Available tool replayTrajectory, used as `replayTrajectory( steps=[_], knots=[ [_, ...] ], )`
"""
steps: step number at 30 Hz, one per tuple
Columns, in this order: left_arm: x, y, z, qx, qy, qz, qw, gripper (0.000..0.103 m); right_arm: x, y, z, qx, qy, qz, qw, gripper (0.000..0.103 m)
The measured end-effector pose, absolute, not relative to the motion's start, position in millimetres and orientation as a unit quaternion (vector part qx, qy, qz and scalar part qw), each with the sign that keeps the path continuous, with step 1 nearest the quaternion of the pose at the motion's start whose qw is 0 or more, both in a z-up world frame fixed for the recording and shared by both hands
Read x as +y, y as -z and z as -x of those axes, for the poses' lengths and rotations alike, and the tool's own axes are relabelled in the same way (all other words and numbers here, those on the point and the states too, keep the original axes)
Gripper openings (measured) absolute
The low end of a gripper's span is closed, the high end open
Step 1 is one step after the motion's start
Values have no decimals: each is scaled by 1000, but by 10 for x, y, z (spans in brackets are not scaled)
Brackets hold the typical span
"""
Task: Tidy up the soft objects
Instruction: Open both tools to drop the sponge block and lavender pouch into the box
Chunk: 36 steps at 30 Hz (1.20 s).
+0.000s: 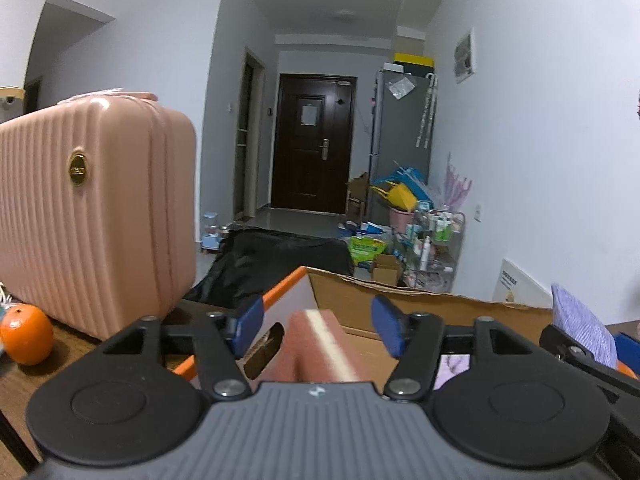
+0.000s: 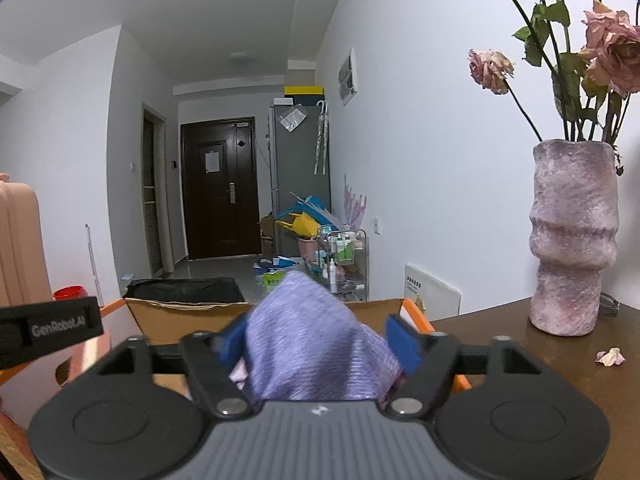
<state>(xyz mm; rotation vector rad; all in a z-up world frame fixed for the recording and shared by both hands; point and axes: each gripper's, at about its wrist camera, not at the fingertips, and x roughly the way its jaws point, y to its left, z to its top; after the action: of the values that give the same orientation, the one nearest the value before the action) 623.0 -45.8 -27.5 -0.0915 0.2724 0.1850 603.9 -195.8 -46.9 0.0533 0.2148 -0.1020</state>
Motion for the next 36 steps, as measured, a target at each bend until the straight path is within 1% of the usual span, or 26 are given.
replayTrajectory(
  steps=[1, 2, 4, 5, 9, 21, 28, 36],
  knots=[
    [-453, 276, -6228, 135, -98, 46, 985, 73, -1963, 466, -6032, 106, 54, -26, 993, 90],
    [-444, 274, -6213, 134, -99, 47, 985, 77, -1970, 462, -6030, 104, 57, -27, 993, 95],
    [-429, 274, -6197, 132, -107, 50, 984, 98, -1991, 462, -6019, 103, 61, -29, 992, 102],
    [-423, 269, -6183, 128, -116, 51, 984, 103, -1999, 462, -6016, 102, 62, -30, 992, 103],
    [-425, 257, -6121, 108, -143, 53, 982, 103, -2018, 461, -6016, 105, 62, -33, 992, 103],
    [-392, 258, -6098, 109, -150, 60, 981, 103, -2014, 460, -5995, 102, 63, -29, 992, 103],
    [-377, 260, -6005, 114, -138, 61, 982, 103, -2026, 440, -5868, 94, 66, -26, 993, 103],
    [-223, 265, -5889, 133, -136, 91, 977, 103, -2049, 424, -5664, 84, 73, -24, 994, 103]
  ],
)
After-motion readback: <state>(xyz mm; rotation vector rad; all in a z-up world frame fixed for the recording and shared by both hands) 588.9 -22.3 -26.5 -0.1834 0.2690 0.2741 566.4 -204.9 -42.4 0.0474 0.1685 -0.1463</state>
